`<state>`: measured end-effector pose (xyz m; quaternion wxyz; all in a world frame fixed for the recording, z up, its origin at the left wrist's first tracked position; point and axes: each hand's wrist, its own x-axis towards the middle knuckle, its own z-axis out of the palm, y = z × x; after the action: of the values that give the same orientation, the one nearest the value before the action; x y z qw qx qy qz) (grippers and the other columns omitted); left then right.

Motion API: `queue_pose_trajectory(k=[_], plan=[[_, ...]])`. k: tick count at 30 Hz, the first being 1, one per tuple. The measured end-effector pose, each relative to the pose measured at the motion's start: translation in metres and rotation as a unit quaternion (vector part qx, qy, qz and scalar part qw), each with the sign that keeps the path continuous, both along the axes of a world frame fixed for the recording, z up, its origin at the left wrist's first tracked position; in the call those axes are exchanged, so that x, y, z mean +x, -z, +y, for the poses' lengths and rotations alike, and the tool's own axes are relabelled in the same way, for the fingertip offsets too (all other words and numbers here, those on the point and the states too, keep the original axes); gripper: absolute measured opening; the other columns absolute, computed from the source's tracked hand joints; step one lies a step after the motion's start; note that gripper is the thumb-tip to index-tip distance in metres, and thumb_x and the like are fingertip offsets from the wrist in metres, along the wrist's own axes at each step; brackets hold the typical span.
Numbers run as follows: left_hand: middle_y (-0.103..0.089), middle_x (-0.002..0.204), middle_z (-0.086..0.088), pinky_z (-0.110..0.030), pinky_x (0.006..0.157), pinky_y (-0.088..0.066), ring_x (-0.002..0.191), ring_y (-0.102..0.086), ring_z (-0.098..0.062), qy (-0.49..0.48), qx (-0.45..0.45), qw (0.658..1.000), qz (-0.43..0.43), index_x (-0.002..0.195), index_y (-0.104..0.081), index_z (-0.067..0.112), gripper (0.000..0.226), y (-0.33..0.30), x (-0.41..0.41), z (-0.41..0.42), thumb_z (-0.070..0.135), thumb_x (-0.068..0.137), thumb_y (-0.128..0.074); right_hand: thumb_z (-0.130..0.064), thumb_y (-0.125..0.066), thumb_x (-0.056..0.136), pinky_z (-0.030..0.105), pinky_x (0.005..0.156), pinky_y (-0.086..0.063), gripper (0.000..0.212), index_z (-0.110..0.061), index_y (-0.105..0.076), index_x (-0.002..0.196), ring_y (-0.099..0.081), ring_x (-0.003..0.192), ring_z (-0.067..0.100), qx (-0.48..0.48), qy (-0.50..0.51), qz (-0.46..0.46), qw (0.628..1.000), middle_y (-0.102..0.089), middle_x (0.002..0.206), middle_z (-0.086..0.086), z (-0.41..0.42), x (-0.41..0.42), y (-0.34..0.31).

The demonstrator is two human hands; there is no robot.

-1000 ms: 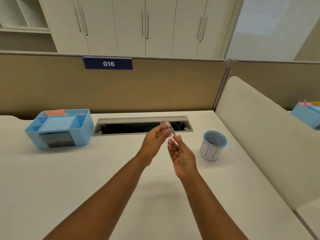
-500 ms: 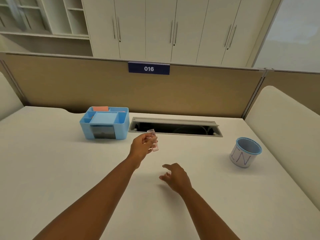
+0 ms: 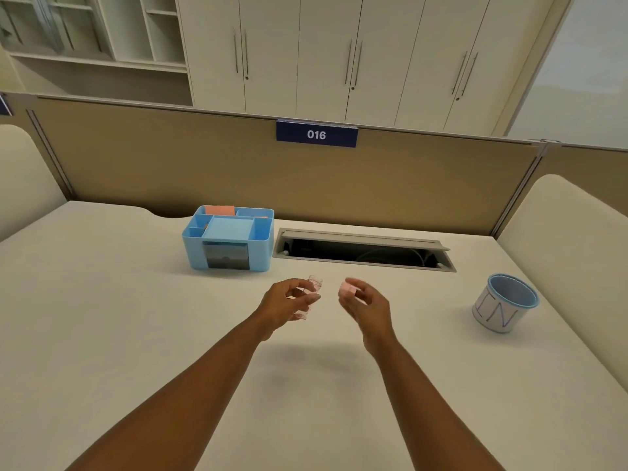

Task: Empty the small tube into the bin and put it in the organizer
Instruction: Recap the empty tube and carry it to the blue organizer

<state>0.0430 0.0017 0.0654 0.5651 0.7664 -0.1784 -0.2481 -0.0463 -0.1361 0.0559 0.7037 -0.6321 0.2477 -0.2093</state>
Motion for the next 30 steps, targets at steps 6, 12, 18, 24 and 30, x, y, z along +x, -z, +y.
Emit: queue_pose_trajectory(k=[6,12,18,24,30], plan=[[-0.06,0.106,-0.005,-0.016,0.064,-0.052,0.083,-0.061,-0.013,0.065,0.014,0.998,0.003,0.1,-0.057,0.025,0.021,-0.001,-0.002,-0.003,0.025,0.081,-0.065,-0.014,-0.059,0.086,0.032,0.088,-0.049,0.024,-0.007,-0.061,0.108,-0.06,0.099,0.022,0.057,-0.036,-0.022,0.998,-0.064,0.102,0.006,0.005,0.006,-0.031],[-0.063,0.108,-0.009,-0.018,0.068,-0.051,0.085,-0.062,-0.014,0.104,0.004,0.995,0.0,0.102,-0.058,0.023,0.02,-0.006,-0.008,-0.009,0.025,0.083,-0.062,-0.013,-0.059,0.085,0.033,0.085,-0.05,0.021,-0.007,-0.06,0.105,-0.061,0.097,0.025,0.103,-0.014,-0.052,0.993,-0.064,0.104,0.012,0.012,0.008,-0.032],[-0.063,0.104,-0.008,-0.02,0.069,-0.051,0.087,-0.061,-0.016,0.105,0.0,0.995,0.006,0.116,-0.055,0.014,0.033,-0.004,-0.012,-0.011,0.026,0.085,-0.058,-0.01,-0.057,0.086,0.031,0.079,-0.052,0.007,-0.016,-0.061,0.084,-0.064,0.088,0.024,0.101,-0.022,-0.084,0.991,-0.064,0.099,0.012,0.016,0.006,-0.029],[-0.063,0.1,-0.005,-0.029,0.079,-0.051,0.086,-0.063,-0.016,0.093,-0.011,0.996,0.008,0.114,-0.056,0.015,0.031,-0.003,-0.008,-0.009,0.029,0.086,-0.057,-0.011,-0.057,0.087,0.02,0.074,-0.054,0.024,-0.009,-0.059,0.111,-0.064,0.09,0.017,0.035,-0.083,-0.051,0.995,-0.064,0.107,0.01,0.007,0.006,-0.029],[-0.063,0.092,-0.001,-0.014,0.055,-0.054,0.068,-0.065,-0.008,0.095,-0.013,0.995,-0.01,0.107,-0.057,0.018,0.025,-0.005,-0.006,-0.009,0.029,0.085,-0.058,-0.013,-0.057,0.087,0.02,0.077,-0.051,0.026,-0.008,-0.062,0.112,-0.063,0.093,0.017,-0.047,-0.124,-0.018,0.991,-0.065,0.108,0.006,-0.001,0.004,-0.032]])
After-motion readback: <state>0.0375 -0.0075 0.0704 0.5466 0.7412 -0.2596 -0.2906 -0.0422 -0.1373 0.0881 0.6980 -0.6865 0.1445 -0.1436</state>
